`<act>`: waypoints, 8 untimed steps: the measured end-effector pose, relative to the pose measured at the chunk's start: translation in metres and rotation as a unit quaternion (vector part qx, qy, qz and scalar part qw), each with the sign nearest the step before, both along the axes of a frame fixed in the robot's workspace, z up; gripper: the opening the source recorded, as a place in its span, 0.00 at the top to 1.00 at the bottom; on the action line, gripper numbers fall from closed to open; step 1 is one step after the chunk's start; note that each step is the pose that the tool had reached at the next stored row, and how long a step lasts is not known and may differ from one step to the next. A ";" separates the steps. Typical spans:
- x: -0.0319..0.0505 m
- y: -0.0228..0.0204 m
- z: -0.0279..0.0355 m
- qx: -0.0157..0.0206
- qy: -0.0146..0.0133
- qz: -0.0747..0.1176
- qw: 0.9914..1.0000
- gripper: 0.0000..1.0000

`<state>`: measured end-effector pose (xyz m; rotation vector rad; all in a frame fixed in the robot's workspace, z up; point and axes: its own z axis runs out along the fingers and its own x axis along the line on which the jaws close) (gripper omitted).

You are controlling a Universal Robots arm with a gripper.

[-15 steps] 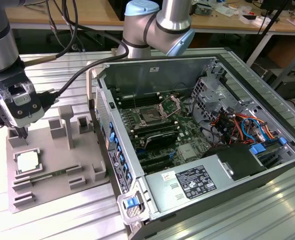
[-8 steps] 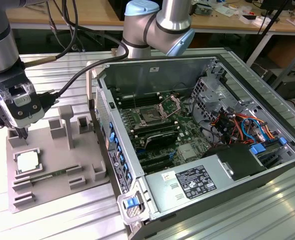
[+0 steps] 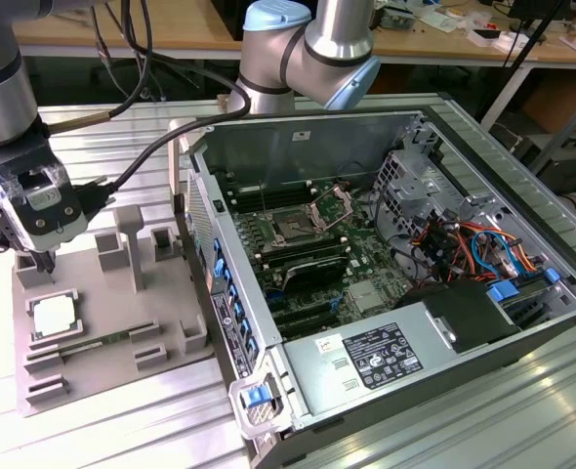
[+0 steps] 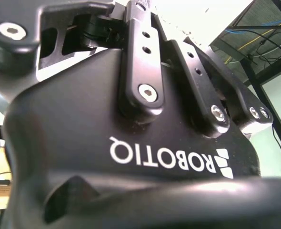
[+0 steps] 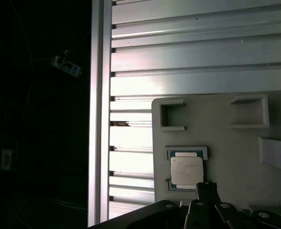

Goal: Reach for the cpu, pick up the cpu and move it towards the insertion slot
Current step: 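Reach for the cpu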

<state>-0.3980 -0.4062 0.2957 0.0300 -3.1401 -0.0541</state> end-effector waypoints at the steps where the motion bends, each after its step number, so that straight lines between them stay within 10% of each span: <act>1: 0.0000 0.0000 -0.0002 0.000 0.000 0.000 1.000 0.89; 8: 0.0000 0.0000 -0.0019 0.000 0.000 0.000 1.000 0.89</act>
